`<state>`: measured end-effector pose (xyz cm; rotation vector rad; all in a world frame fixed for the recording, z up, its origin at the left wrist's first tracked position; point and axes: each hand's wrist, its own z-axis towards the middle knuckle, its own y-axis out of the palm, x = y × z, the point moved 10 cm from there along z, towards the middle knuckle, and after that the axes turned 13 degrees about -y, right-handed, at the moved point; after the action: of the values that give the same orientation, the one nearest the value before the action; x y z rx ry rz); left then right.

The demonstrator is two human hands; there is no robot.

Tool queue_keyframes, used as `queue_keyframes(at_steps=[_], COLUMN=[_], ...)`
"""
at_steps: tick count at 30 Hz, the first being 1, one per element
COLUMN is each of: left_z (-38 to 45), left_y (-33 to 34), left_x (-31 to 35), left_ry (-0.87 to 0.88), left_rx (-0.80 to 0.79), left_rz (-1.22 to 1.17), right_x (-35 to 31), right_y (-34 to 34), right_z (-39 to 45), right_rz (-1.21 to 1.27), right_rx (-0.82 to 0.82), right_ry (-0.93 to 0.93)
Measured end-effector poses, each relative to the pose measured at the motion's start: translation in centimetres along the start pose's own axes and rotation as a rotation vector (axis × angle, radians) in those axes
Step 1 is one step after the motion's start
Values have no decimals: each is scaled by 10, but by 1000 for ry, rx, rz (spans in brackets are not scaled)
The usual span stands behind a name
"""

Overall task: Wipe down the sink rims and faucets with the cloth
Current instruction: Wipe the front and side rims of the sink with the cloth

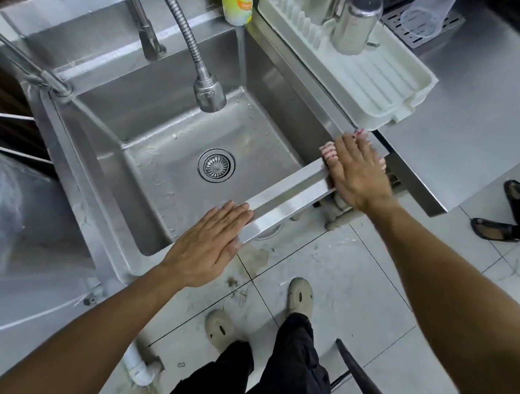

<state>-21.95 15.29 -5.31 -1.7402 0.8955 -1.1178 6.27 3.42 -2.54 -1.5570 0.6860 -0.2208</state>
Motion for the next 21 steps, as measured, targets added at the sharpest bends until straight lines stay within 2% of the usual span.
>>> queue_keyframes(at_steps=[2, 4, 7, 9, 11, 14, 16, 18, 20, 21], left_z=[-1, -2, -3, -3, -3, -2, -2, -3, -4, -5], left_y=[1, 0, 0, 0, 0, 0, 0, -1, 0, 0], left_x=[-2, -2, -1, -2, -1, -3, -4, -5, -6, -6], left_ry=[-9, 0, 8, -2, -16, -40, -54, -51, -57, -62], left_rx=[-2, -8, -5, -4, 1, 12, 7, 4, -8, -9], left_rz=[-7, -2, -2, -24, -30, -40, -48, -51, -51, -53], right_x=[-49, -97, -93, -51, -9, -23, -67, -107, -109, -96], right_y=[16, 36, 31, 13, 0, 5, 20, 37, 40, 35], right_z=[-9, -22, -20, -9, -2, -8, -19, -34, -37, -30], right_rz=[-22, -48, -44, -33, -22, 10, 25, -1, -34, -45], right_rx=[14, -26, -67, -29, 10, 86, 95, 35, -25, -35], right_ry=[-85, -267, -379, -287, -115, 23, -72, -278, -405, -407])
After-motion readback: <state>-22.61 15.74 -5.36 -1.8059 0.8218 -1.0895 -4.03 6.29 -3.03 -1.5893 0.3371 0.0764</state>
